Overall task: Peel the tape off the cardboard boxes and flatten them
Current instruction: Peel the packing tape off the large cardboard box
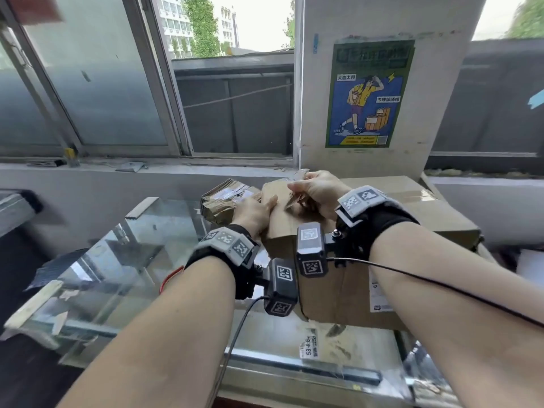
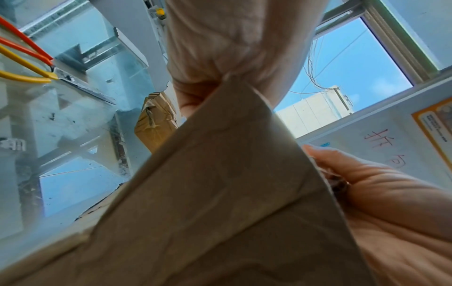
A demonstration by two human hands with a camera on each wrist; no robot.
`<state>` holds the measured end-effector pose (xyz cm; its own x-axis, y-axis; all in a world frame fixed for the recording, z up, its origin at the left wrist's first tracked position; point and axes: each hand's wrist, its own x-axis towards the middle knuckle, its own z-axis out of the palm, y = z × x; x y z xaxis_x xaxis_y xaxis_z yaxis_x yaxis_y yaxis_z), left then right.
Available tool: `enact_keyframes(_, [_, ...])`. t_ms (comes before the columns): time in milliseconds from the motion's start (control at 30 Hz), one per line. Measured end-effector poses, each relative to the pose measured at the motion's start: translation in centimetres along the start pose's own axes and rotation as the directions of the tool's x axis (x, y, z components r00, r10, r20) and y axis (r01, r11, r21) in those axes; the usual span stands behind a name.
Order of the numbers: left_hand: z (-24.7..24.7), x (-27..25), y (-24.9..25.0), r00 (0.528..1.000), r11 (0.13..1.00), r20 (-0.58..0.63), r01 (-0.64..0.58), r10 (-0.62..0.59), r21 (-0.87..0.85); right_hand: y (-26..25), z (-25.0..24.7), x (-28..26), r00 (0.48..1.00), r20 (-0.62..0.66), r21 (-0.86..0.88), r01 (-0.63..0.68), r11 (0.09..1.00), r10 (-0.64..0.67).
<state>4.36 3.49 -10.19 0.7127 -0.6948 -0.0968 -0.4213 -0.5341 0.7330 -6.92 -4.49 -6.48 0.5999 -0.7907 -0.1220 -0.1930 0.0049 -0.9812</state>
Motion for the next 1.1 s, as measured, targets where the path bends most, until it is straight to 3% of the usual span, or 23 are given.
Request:
enact_keyframes(233, [0.3,0.3,-0.2,0.997,0.998,-0.040,-0.066,0.066,-0.002,-0.7,-1.5,-1.9,0.998,0.007,0.346,-0.067,0.936,0.068])
enact_keyframes(400, [0.4,0.5,0.1,0.992,0.993,-0.042,-0.120,0.120,-0.005,-0.9,-2.3,-2.3,0.996,-0.006,0.440,-0.074,0.895,0.086])
enact_keyframes(500, [0.3,0.5,-0.4,0.990,0.992,-0.051,-0.129,0.129,-0.007,-0.6,-3.2,-2.3,0.984,0.002,0.533,-0.154,0.832,0.180])
enact_keyframes(633, [0.0,0.1,-0.7,0.988,0.984,-0.088,-0.112,0.125,0.140,-0.2,-2.8,-2.0,0.980,-0.063,0.537,-0.127,0.834,0.189])
enact_keyframes(700, [-0.3,-0.2,0.1,0.972,0.957,-0.162,-0.126,0.172,0.263,-0.2,-2.5,-1.6,0.979,-0.111,0.494,-0.096,0.864,0.173])
enact_keyframes(767, [-0.6,-0.6,1.3,0.941,0.897,-0.172,-0.208,0.293,0.391,-0.3,-2.4,-1.4,0.980,-0.114,0.431,-0.098,0.897,0.162])
enact_keyframes(833, [-0.5,-0.8,2.3,0.924,0.857,-0.056,-0.327,0.379,0.397,-0.3,-2.7,-1.2,0.985,-0.091,0.394,-0.103,0.913,0.150])
enact_keyframes(967, [0.0,-2.2,4.0,0.923,0.854,0.197,-0.382,0.331,0.354,-0.3,-3.0,-1.1,0.986,-0.030,0.312,-0.146,0.939,0.164])
enact_keyframes(1100, [-0.3,-2.9,5.2,0.916,0.826,0.272,-0.388,0.296,0.409,-0.3,-2.7,-0.9,0.983,-0.179,-0.125,-0.051,0.991,0.028])
